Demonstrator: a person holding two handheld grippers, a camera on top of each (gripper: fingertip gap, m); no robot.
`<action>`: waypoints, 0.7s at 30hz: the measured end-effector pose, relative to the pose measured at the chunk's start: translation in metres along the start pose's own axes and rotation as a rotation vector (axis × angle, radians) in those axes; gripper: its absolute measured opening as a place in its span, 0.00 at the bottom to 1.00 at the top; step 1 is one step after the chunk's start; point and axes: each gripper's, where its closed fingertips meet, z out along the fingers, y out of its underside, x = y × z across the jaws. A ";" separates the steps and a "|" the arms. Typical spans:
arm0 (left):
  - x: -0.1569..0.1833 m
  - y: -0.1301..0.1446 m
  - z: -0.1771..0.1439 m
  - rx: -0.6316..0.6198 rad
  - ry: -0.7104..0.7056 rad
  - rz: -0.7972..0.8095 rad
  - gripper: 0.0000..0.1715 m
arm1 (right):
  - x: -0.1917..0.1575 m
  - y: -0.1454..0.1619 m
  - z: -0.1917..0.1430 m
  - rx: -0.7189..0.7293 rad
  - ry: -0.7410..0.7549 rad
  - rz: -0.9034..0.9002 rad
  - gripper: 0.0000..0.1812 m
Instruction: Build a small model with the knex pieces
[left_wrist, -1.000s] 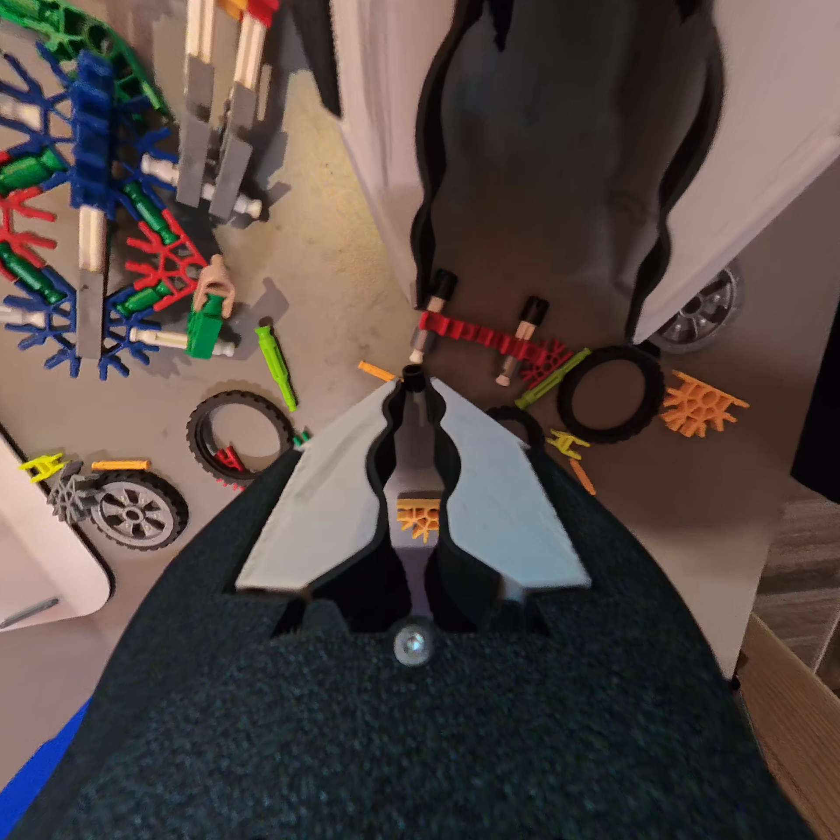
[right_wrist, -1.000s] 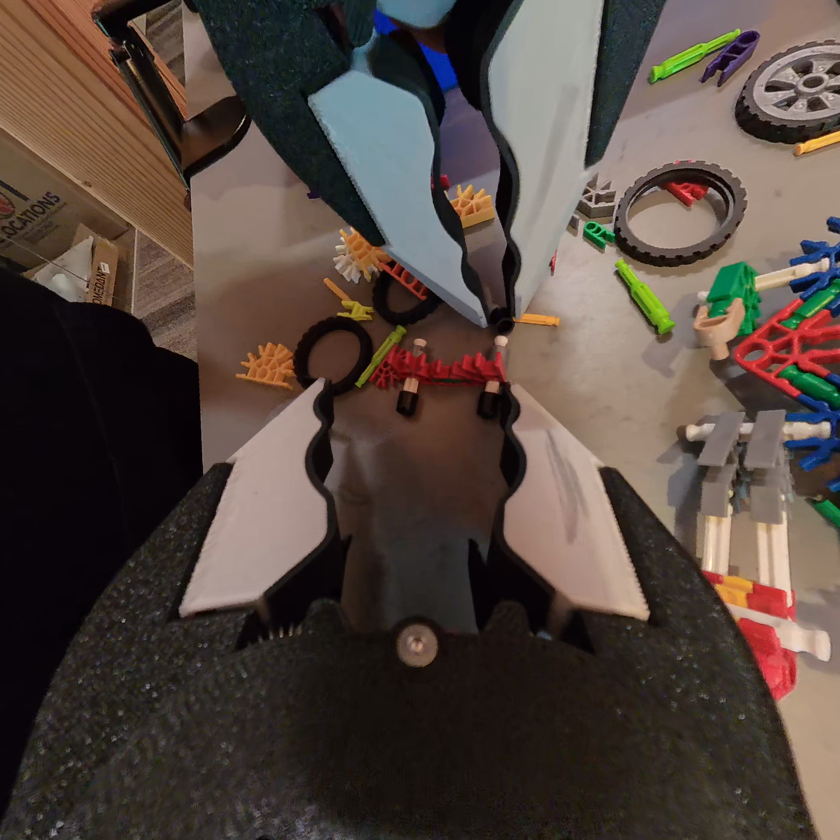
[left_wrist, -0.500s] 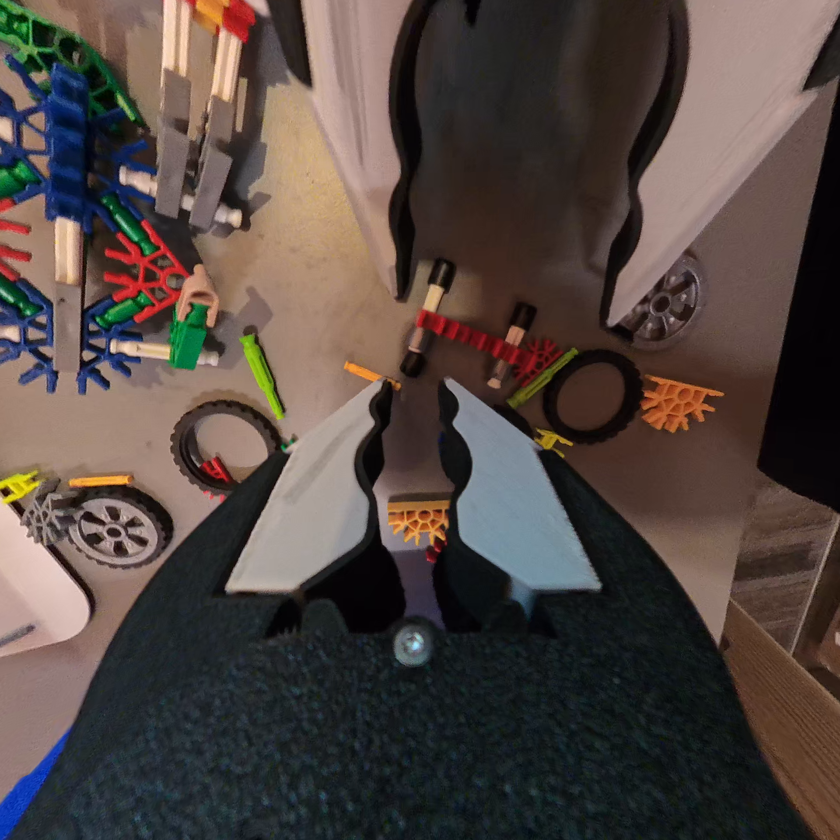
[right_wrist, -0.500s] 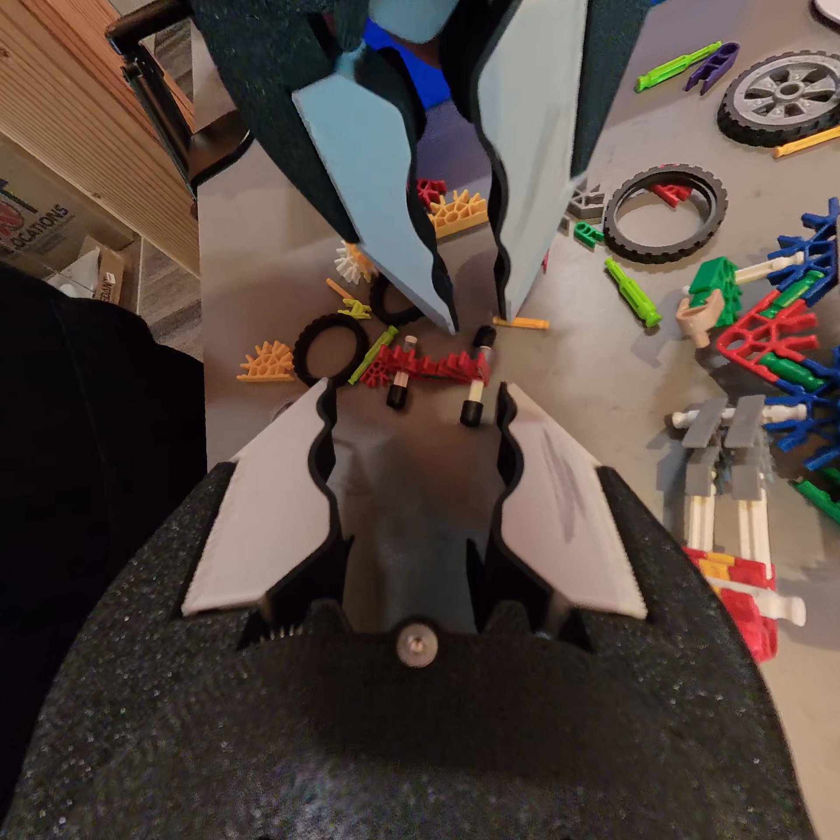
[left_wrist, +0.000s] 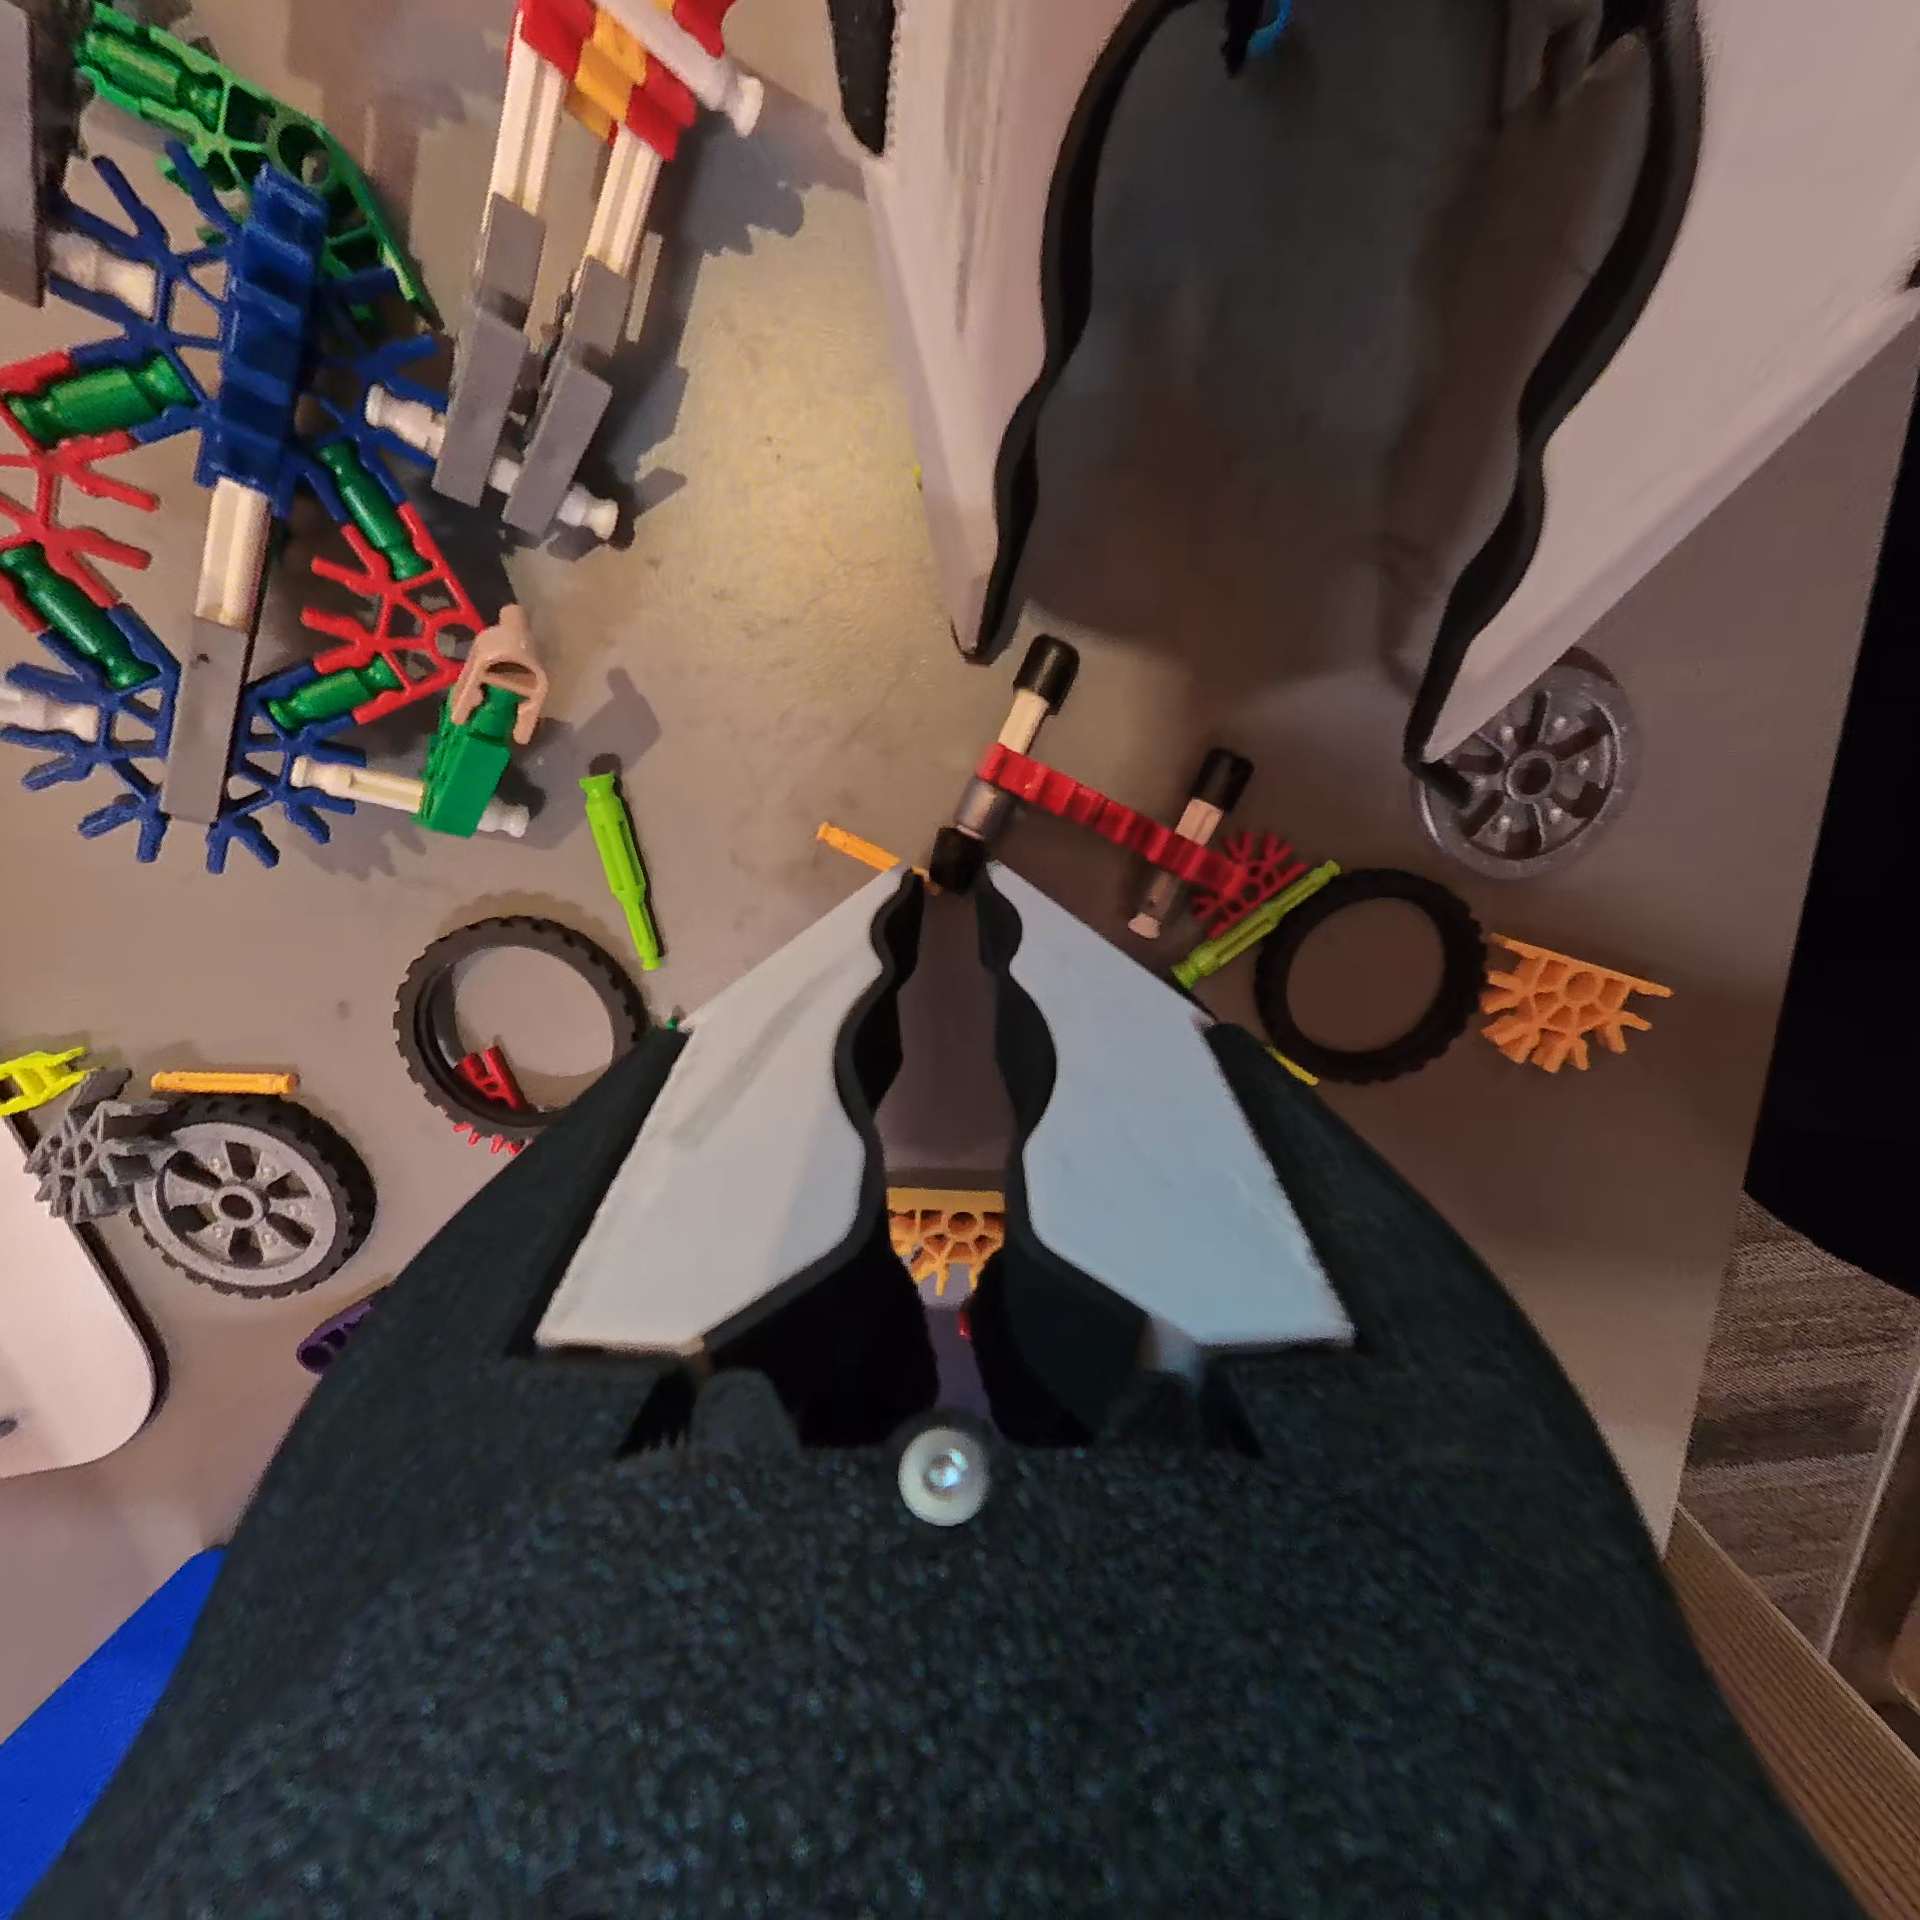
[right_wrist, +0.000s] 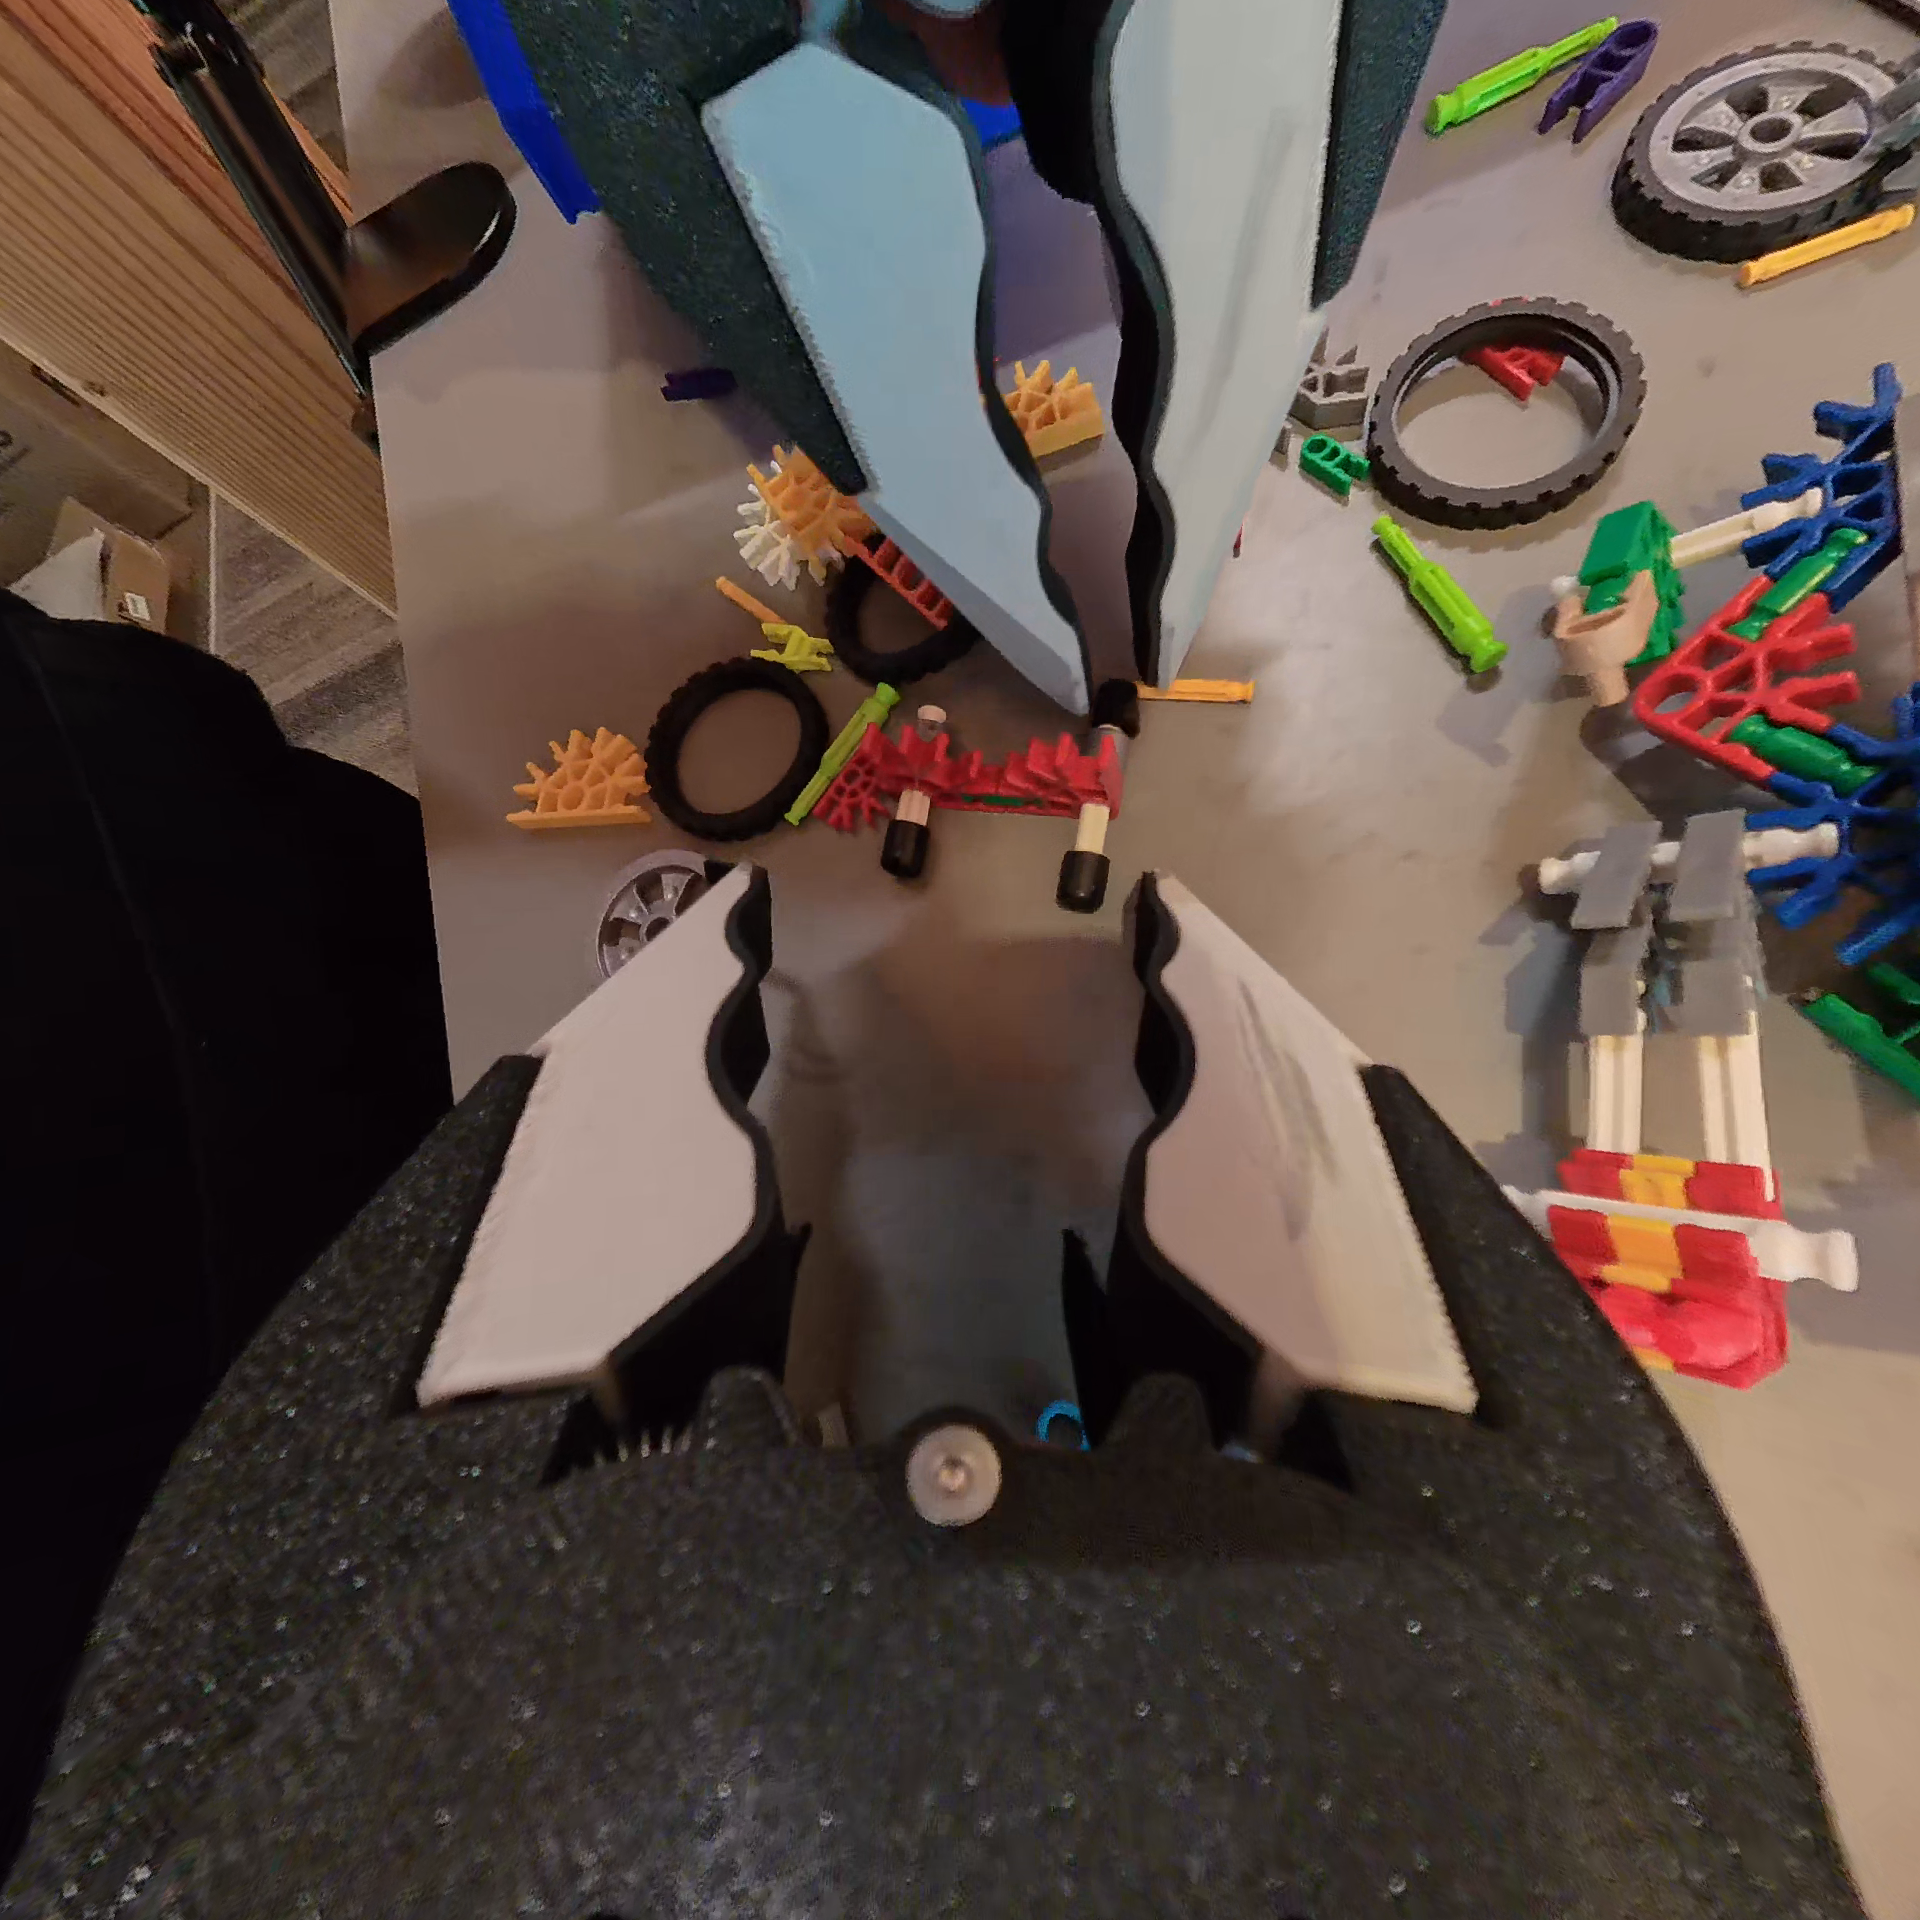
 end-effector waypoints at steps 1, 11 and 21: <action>0.000 0.000 0.000 0.004 0.001 0.000 0.04 | 0.000 0.000 0.000 -0.001 0.001 -0.001 0.39; 0.004 -0.004 0.001 0.034 0.004 -0.009 0.03 | 0.000 0.000 0.000 0.002 0.001 -0.004 0.39; 0.001 -0.004 0.004 0.044 -0.029 -0.013 0.04 | 0.003 -0.001 -0.010 0.018 0.043 -0.041 0.26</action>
